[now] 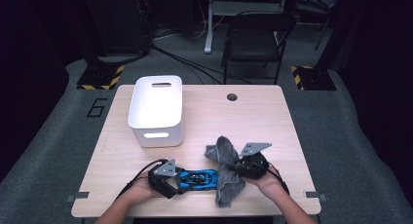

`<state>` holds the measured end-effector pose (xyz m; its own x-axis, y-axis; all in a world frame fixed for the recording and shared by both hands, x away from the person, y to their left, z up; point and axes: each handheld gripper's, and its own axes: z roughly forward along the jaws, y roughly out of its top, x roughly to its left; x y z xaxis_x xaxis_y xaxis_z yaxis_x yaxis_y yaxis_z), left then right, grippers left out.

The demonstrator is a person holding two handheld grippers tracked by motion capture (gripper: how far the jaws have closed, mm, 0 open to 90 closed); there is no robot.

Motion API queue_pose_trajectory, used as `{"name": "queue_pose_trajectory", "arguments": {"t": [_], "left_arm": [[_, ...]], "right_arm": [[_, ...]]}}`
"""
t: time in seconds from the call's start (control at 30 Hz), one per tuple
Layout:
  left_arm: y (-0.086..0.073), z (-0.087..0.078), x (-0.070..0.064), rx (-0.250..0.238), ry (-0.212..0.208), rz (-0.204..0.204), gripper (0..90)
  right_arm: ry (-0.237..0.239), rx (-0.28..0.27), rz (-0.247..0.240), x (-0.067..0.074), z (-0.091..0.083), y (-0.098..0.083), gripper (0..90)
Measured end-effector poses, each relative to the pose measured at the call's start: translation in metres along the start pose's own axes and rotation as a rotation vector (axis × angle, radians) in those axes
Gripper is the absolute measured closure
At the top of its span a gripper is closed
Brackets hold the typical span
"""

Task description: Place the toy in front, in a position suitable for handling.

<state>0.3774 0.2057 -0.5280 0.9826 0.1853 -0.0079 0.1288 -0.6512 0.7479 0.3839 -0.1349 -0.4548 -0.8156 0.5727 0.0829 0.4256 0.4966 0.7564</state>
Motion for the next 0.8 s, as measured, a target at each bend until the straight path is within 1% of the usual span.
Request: {"name": "queue_pose_trajectory", "arguments": {"t": [0.03,0.07,0.1,0.13,0.17,0.2,0.23,0.27,0.33,0.37,0.4,0.43,0.47,0.5,0.57,0.6,0.63,0.67,0.73,0.77,0.8], "left_arm": [[0.0,0.0,0.0,-0.001,0.0,-0.001,24.7],[0.0,0.0,0.0,-0.001,0.0,-0.001,24.7],[0.0,0.0,0.0,-0.001,-0.001,0.0,24.7],[0.0,0.0,0.0,0.0,0.003,0.0,24.7],[0.0,0.0,0.0,0.0,0.003,0.0,24.7],[0.0,0.0,0.0,0.0,0.002,0.001,24.7],[0.0,0.0,0.0,0.0,0.002,0.001,24.7],[0.0,0.0,0.0,0.0,0.002,0.001,24.7],[0.0,0.0,0.0,-0.002,-0.003,0.0,24.7],[0.0,0.0,0.0,-0.002,-0.003,0.0,24.6],[0.0,0.0,0.0,-0.002,-0.003,0.0,24.7],[0.0,0.0,0.0,-0.002,-0.003,0.0,24.6],[0.0,0.0,0.0,-0.002,-0.004,0.0,24.7],[0.0,0.0,0.0,-0.002,-0.004,0.0,24.7],[0.0,0.0,0.0,-0.002,-0.004,0.0,24.6],[0.0,0.0,0.0,-0.002,-0.004,0.0,24.6],[0.0,0.0,0.0,-0.002,-0.004,0.0,24.6],[0.0,0.0,0.0,-0.003,-0.003,0.0,24.6],[0.0,0.0,0.0,-0.003,-0.004,0.0,24.6],[0.0,0.0,0.0,-0.002,-0.004,0.001,24.6],[0.0,0.0,0.0,-0.003,-0.003,0.0,24.6]], "right_arm": [[-0.028,-0.01,0.002,-0.007,-0.002,0.003,77.2],[-0.028,-0.01,0.002,-0.007,-0.002,0.003,77.2],[-0.071,-0.023,0.011,-0.02,-0.004,0.009,76.7],[-0.09,-0.028,0.019,-0.025,-0.005,0.011,76.5],[-0.09,-0.028,0.019,-0.025,-0.005,0.011,76.5],[-0.121,-0.028,0.038,-0.034,-0.004,0.014,75.7],[-0.121,-0.028,0.038,-0.034,-0.004,0.014,75.7],[-0.149,-0.027,0.042,-0.042,-0.002,0.016,75.4],[-0.166,-0.021,0.059,-0.05,0.003,0.016,74.9],[-0.166,-0.021,0.059,-0.05,0.003,0.016,74.9],[-0.187,-0.012,0.077,-0.057,0.008,0.014,74.8],[-0.187,-0.012,0.077,-0.057,0.008,0.014,74.8],[-0.203,-0.007,0.108,-0.064,0.014,0.01,74.8],[-0.203,-0.007,0.108,-0.064,0.014,0.01,74.8],[-0.215,-0.004,0.136,-0.07,0.019,0.007,74.5],[-0.233,0.01,0.146,-0.075,0.024,0.004,74.1],[-0.233,0.01,0.146,-0.075,0.024,0.004,74.1],[-0.258,0.02,0.151,-0.079,0.027,0.003,75.3],[-0.265,0.021,0.15,-0.081,0.028,0.002,75.9],[-0.29,0.029,0.155,-0.082,0.029,0.001,76.2],[-0.301,0.028,0.153,-0.085,0.029,0.001,76.2]]}}
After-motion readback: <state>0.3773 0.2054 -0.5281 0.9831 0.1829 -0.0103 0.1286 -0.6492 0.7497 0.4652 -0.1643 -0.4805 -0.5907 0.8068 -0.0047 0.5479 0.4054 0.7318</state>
